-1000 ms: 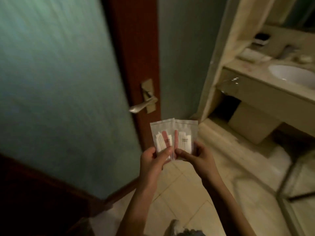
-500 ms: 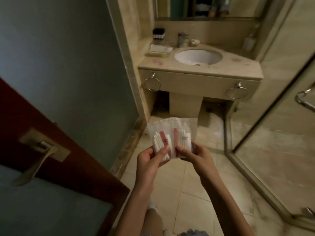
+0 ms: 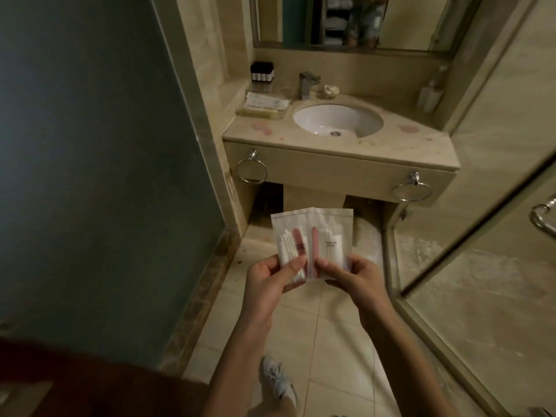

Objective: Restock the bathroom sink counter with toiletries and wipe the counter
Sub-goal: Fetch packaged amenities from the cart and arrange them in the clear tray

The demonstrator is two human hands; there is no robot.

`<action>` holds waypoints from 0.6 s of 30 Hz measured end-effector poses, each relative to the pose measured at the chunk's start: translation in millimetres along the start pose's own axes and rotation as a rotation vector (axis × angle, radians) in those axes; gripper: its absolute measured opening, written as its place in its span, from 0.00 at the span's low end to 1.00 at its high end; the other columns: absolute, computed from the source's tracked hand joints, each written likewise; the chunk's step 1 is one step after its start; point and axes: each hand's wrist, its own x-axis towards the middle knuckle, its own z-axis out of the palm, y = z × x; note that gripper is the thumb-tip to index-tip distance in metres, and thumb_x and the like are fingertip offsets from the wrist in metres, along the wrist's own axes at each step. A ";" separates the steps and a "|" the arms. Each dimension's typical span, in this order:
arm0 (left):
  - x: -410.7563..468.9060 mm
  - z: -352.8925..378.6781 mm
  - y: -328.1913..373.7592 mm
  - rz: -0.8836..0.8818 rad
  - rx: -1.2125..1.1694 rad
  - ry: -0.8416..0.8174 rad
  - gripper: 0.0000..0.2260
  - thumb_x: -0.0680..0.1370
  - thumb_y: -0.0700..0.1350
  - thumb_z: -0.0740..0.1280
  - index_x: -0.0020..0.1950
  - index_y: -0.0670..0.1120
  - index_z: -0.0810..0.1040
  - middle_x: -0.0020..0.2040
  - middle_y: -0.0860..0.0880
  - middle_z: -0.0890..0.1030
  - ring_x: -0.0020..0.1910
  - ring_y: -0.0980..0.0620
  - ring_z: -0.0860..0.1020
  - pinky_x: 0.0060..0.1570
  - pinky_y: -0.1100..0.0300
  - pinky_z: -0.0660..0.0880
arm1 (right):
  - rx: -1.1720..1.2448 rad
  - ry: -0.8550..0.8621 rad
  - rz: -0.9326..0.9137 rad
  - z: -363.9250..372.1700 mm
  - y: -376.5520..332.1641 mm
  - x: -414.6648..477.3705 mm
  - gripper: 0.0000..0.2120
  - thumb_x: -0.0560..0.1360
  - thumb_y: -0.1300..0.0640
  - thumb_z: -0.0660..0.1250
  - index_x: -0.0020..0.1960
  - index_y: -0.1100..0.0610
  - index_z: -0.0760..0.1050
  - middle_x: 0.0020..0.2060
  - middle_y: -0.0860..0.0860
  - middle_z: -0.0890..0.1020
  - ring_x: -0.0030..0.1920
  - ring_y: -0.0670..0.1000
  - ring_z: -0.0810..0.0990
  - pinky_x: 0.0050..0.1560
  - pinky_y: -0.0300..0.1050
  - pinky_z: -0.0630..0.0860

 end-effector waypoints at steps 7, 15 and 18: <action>91.8 -2.8 42.8 0.052 0.068 -0.044 0.09 0.73 0.43 0.72 0.52 0.50 0.80 0.47 0.50 0.85 0.47 0.54 0.84 0.44 0.62 0.79 | -0.076 0.034 -0.073 25.3 -30.7 91.2 0.09 0.68 0.53 0.74 0.47 0.51 0.79 0.40 0.48 0.84 0.41 0.45 0.83 0.39 0.35 0.79; 152.3 -16.8 61.9 -0.002 0.068 0.047 0.14 0.72 0.48 0.73 0.56 0.50 0.78 0.50 0.51 0.84 0.49 0.54 0.83 0.43 0.64 0.79 | -0.059 -0.025 -0.037 62.3 -31.0 157.6 0.12 0.67 0.54 0.74 0.49 0.51 0.76 0.44 0.48 0.82 0.41 0.41 0.82 0.36 0.32 0.77; 173.3 -27.1 66.6 -0.020 0.037 0.100 0.17 0.71 0.48 0.74 0.58 0.48 0.78 0.50 0.49 0.84 0.48 0.53 0.83 0.43 0.63 0.80 | -0.013 -0.086 -0.048 78.5 -31.4 177.2 0.05 0.73 0.54 0.69 0.49 0.50 0.77 0.42 0.49 0.84 0.41 0.44 0.83 0.38 0.34 0.78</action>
